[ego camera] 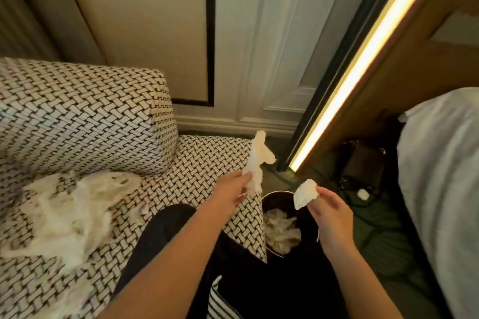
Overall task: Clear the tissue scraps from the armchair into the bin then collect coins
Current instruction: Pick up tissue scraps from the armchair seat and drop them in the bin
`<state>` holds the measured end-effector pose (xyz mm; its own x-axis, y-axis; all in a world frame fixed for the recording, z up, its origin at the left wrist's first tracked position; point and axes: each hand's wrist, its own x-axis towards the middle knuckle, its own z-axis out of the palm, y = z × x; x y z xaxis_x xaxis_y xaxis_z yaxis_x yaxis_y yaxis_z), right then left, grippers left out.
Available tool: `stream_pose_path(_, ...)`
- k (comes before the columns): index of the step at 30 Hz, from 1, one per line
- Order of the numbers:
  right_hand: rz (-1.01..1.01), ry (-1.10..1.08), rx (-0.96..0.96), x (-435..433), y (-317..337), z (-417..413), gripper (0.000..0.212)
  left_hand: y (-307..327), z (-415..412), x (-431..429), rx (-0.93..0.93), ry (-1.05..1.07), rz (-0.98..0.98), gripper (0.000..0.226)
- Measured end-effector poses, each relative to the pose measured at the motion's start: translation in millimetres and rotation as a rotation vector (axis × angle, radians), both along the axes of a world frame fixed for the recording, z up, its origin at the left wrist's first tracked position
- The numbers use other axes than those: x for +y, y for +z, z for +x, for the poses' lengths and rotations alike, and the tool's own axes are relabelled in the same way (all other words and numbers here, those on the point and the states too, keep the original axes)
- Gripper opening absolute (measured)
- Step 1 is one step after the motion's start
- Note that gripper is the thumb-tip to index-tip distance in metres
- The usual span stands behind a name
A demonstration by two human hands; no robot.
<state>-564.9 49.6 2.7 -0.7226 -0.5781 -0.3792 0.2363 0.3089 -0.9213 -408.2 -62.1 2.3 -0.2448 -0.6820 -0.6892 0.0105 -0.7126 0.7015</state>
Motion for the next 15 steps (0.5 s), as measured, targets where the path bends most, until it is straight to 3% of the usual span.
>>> stream_pose_path(5, 0.019, -0.124, -0.177, 18, -19, -17, 0.018, -19, -53, 8, -0.095, -0.118, 0.069, 0.036)
stream_pose_path(15, 0.069, -0.229, -0.420, 30, -51, -30, 0.036, -34, -101, 21, -0.230, -0.351, 0.047, 0.038)
